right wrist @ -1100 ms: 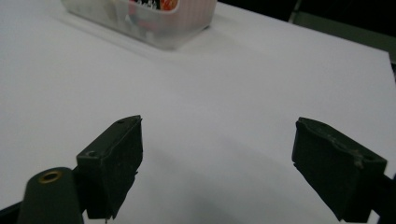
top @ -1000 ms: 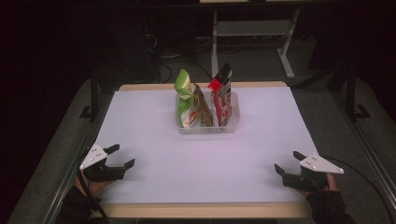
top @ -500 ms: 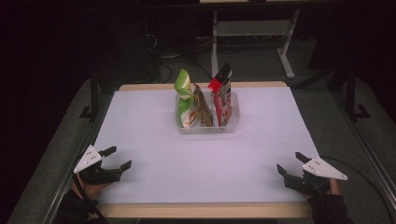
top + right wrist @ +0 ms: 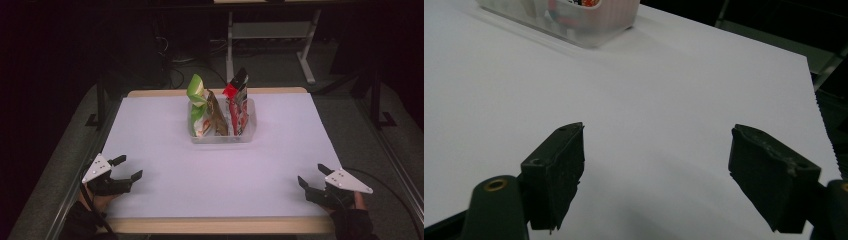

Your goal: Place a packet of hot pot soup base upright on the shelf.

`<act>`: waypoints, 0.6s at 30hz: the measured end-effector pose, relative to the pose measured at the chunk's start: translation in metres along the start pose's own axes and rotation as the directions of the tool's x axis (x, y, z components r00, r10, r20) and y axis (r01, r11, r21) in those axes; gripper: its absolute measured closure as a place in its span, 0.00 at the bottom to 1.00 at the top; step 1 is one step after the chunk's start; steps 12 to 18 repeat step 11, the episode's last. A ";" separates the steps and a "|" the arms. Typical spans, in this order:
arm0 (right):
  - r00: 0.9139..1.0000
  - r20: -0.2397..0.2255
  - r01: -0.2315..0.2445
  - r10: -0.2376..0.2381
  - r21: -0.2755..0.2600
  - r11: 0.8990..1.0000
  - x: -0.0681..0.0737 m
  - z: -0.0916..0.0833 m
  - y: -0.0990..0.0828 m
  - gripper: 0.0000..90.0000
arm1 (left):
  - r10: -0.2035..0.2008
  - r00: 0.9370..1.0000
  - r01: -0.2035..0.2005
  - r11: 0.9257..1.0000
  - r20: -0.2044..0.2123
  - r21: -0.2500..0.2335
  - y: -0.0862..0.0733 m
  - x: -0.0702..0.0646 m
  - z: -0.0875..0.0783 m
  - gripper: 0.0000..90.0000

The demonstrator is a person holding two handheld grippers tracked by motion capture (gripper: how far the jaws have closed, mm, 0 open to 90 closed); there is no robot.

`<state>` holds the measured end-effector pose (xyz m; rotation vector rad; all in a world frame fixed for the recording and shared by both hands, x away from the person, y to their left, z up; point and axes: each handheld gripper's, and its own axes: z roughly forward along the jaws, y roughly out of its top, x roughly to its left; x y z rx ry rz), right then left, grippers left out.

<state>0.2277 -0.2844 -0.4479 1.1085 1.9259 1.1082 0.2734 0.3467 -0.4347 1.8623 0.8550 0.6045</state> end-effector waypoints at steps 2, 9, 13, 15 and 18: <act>1.000 0.000 0.003 -0.003 0.002 1.000 0.000 0.000 0.000 0.24 | 0.001 1.000 -0.001 1.000 -0.003 0.002 0.000 0.000 0.001 0.17; 1.000 -0.008 -0.005 0.005 0.004 1.000 0.001 0.001 0.000 0.24 | 0.004 1.000 -0.004 1.000 -0.001 0.003 0.001 0.000 0.001 0.17; 1.000 -0.004 -0.004 0.004 0.005 1.000 0.001 0.001 0.000 0.24 | 0.002 1.000 -0.002 1.000 -0.001 -0.003 0.001 0.000 0.002 0.17; 1.000 -0.004 -0.004 0.004 0.005 1.000 0.001 0.001 0.000 0.24 | 0.002 1.000 -0.002 1.000 -0.001 -0.003 0.001 0.000 0.002 0.17; 1.000 -0.004 -0.004 0.004 0.005 1.000 0.001 0.001 0.000 0.24 | 0.002 1.000 -0.002 1.000 -0.001 -0.003 0.001 0.000 0.002 0.17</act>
